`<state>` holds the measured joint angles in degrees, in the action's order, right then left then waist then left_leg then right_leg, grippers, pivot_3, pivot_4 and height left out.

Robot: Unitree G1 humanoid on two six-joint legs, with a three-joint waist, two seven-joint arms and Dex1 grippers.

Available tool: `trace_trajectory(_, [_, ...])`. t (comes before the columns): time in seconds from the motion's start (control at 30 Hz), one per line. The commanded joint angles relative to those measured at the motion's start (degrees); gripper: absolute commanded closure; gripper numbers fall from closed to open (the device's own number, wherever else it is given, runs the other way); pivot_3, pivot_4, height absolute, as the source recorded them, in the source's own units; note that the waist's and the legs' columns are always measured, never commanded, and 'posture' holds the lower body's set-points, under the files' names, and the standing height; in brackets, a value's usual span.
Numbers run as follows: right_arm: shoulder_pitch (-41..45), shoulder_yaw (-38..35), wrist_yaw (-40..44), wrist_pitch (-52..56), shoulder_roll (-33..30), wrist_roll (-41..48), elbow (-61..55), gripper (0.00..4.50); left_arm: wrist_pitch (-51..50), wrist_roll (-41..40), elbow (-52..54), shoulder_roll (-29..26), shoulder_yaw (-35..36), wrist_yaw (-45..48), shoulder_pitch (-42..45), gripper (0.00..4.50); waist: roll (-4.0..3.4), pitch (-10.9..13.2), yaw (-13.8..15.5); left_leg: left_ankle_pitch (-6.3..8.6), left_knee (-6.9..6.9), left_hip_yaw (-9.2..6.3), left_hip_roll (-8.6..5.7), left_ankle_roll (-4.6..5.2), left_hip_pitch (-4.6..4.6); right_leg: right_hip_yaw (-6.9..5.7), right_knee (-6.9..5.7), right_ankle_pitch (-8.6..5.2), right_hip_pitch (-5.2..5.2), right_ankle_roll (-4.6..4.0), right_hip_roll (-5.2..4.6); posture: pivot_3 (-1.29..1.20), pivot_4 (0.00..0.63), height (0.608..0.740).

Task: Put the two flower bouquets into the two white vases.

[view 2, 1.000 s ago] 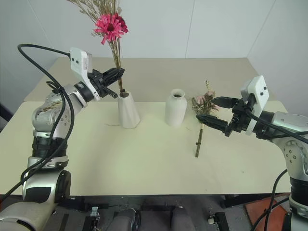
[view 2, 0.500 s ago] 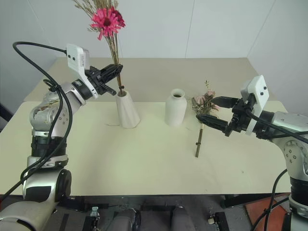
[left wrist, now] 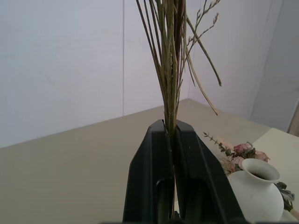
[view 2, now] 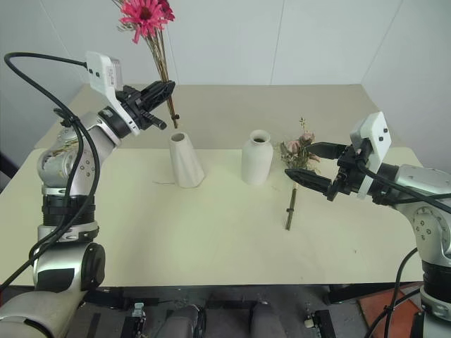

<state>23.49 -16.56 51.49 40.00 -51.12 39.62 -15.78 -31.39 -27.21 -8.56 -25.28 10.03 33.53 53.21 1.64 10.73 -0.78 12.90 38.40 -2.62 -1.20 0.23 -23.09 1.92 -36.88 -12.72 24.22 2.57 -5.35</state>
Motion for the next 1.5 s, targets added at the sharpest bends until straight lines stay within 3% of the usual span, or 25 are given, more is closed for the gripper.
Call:
trace_trajectory(0.03, [-0.35,-2.20,-0.60,-0.25,0.06,1.34,-2.04,0.00,-0.32,-0.28,3.26,-1.01,-0.22,0.73,0.19,4.47,0.00,0.00,0.00,0.00,0.00,0.00,0.00,0.00,-0.01,0.00,0.00,0.00,0.00,0.00,0.00,0.00,0.150,0.740])
trace_trajectory(0.67, [-0.47,-2.16,-0.64,0.25,-0.21,1.76,-2.12,0.00,-3.11,-2.16,6.60,-3.17,-0.21,4.50,-3.47,4.47,0.00,0.00,-0.04,0.00,0.00,0.00,0.02,0.00,0.00,0.00,-0.01,0.00,0.00,0.00,0.02,0.00,0.150,0.740])
trace_trajectory(1.5, [-1.27,-2.63,-1.56,-0.08,-0.72,2.91,-2.48,0.00,-1.19,-1.20,3.23,-2.26,-0.23,4.06,-0.95,4.47,0.00,0.00,-0.03,0.00,0.00,0.00,0.02,0.00,0.01,0.00,-0.02,0.00,0.00,0.00,0.01,0.00,0.150,0.740])
